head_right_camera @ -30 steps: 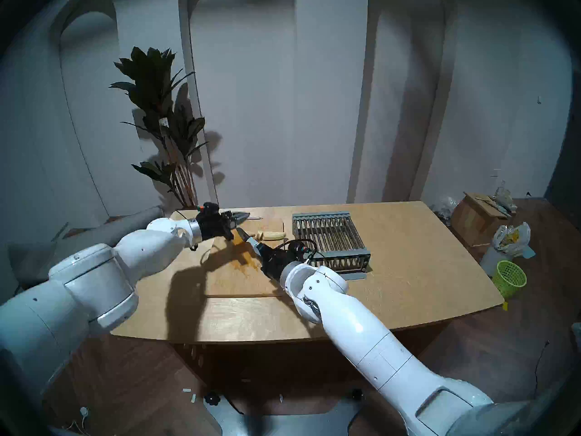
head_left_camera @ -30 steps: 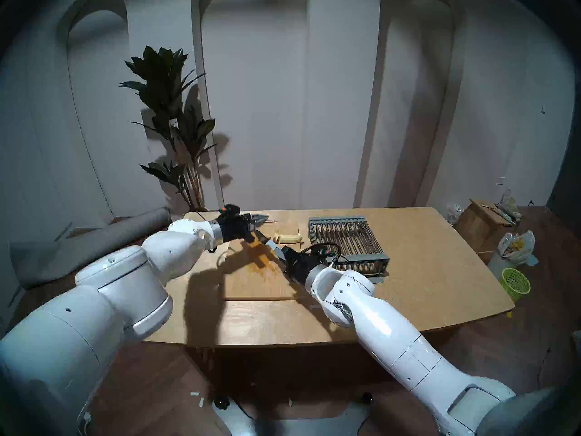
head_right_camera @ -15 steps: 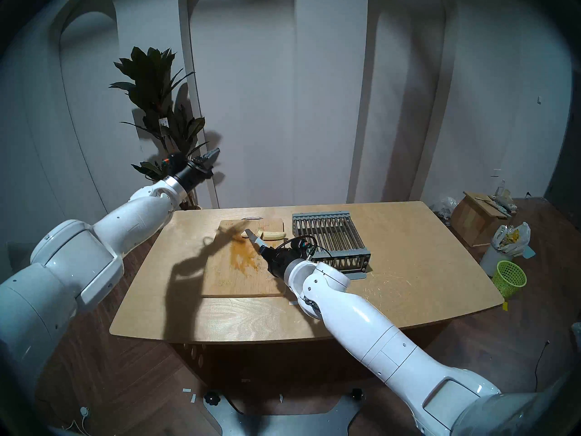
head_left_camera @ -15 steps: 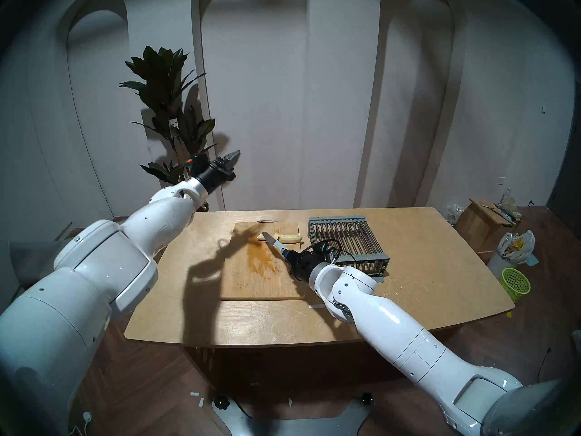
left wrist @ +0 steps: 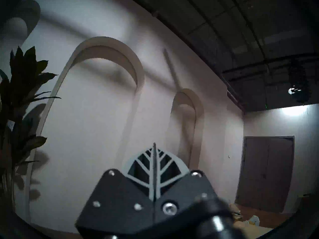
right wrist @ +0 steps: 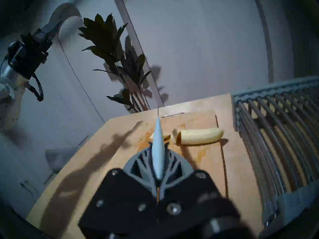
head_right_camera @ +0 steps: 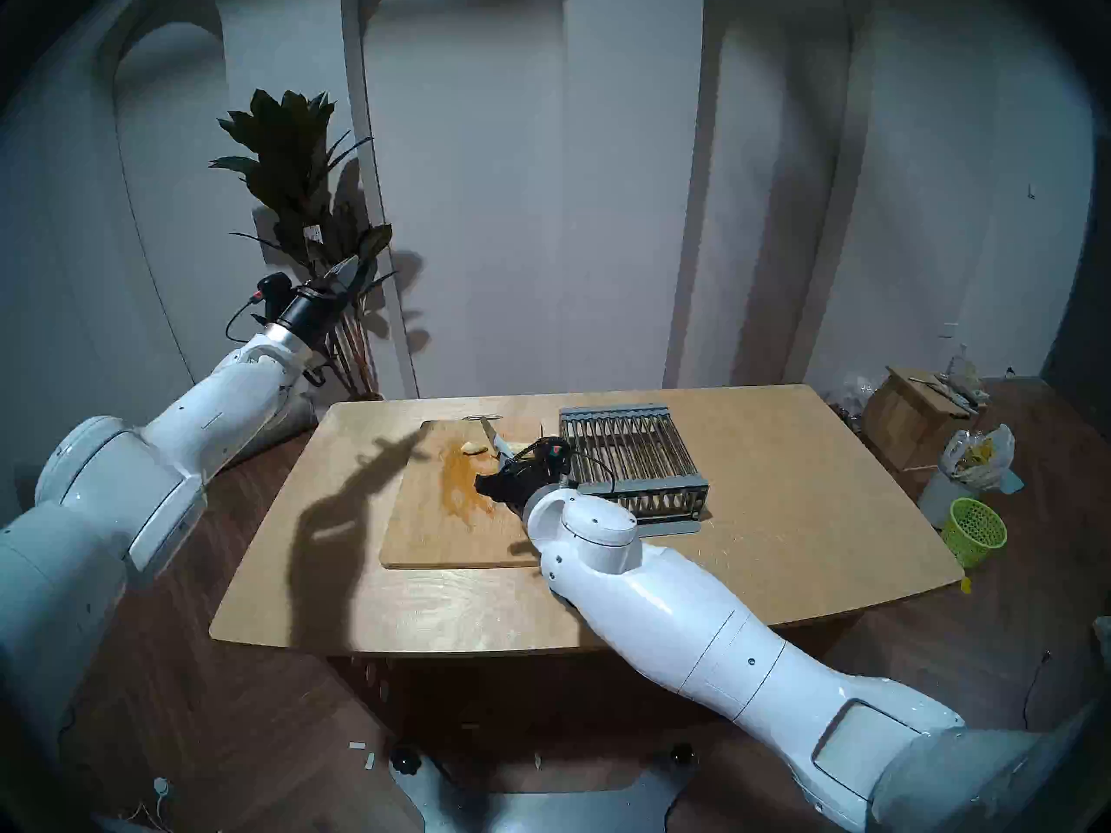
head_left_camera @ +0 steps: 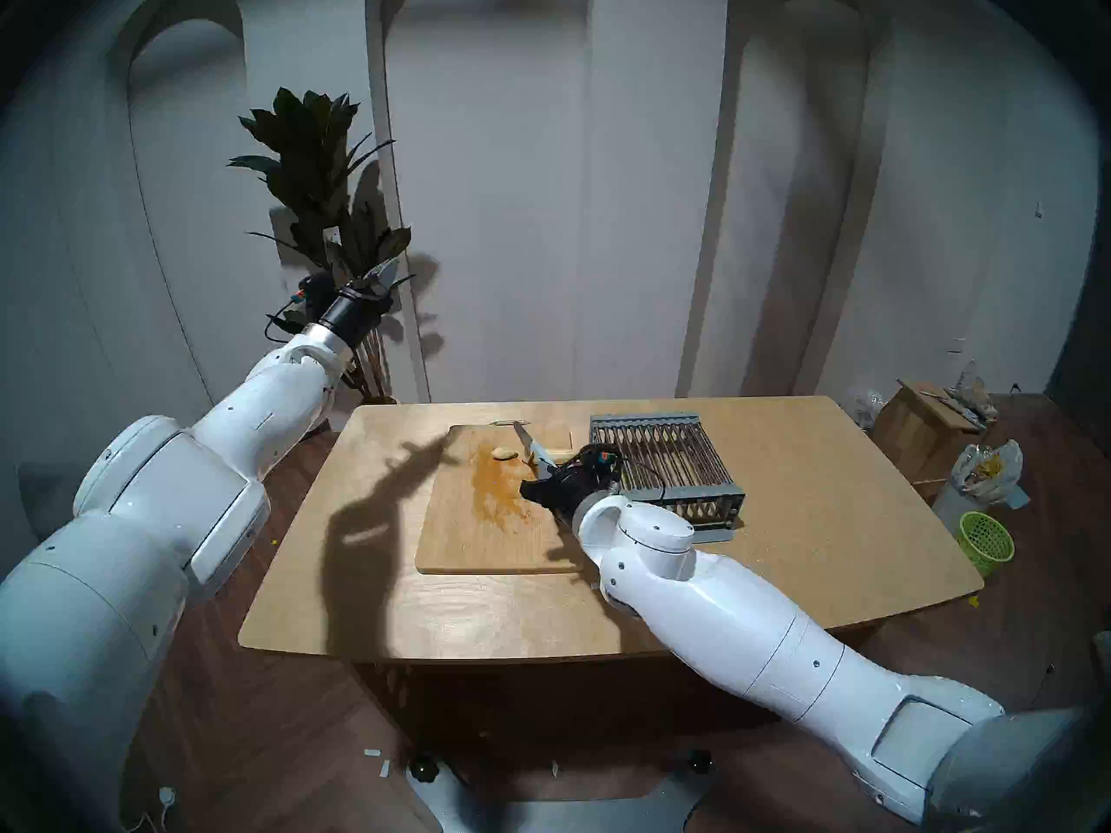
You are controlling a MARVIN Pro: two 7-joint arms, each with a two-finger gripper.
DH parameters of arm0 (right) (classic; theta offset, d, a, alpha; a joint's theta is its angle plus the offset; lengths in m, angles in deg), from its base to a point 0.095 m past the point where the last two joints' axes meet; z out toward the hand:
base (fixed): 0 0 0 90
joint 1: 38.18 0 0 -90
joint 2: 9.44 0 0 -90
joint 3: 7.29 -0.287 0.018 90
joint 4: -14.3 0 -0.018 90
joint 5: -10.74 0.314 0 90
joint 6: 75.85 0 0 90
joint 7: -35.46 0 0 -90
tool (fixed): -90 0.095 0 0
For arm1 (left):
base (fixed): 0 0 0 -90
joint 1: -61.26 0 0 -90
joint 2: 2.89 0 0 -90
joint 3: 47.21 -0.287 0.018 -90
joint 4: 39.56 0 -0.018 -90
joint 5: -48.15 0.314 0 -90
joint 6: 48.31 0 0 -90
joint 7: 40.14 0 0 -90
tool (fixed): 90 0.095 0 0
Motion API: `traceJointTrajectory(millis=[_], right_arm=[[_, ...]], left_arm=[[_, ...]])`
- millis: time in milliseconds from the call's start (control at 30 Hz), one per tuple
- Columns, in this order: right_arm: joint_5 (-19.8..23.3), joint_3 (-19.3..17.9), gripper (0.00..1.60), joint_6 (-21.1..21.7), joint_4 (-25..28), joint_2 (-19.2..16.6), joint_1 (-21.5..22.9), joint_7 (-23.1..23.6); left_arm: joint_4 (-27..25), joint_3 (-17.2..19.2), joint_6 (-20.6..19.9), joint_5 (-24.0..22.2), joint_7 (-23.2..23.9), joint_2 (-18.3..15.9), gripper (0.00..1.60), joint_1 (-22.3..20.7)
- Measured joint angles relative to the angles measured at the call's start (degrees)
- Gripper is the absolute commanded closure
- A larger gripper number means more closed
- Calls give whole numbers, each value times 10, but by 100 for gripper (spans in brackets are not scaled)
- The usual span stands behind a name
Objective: Cut the banana into four pieces on the cutting board
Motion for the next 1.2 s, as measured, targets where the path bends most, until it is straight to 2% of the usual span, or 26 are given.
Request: traceJointTrajectory(millis=[33, 67, 100, 300, 600, 933, 1200], right_arm=[[-9, 3, 160, -2, 0, 0, 1, -9], [-24, 7, 160, -5, 0, 1, 2, -23], [-30, 9, 160, -7, 0, 2, 3, -30], [-63, 22, 160, -18, -13, 8, 10, -61], [-69, 28, 160, -30, -52, 18, 22, -49], [-46, 19, 160, -41, -87, 33, 35, -10], [-28, 16, 160, -45, -101, 42, 37, 4]], left_arm=[[0, 2, -2, -2, 4, -2, 160, 1], [0, 5, -5, -5, 10, -6, 131, 3], [0, 5, -7, -6, 12, -8, 0, 3], [1, 5, -16, -5, 17, -22, 0, 4], [2, -10, -3, 13, 11, -34, 0, 3], [-1, -37, 23, 47, 10, -47, 0, 1], [-3, -57, 43, 72, -1, -50, 0, 1]])
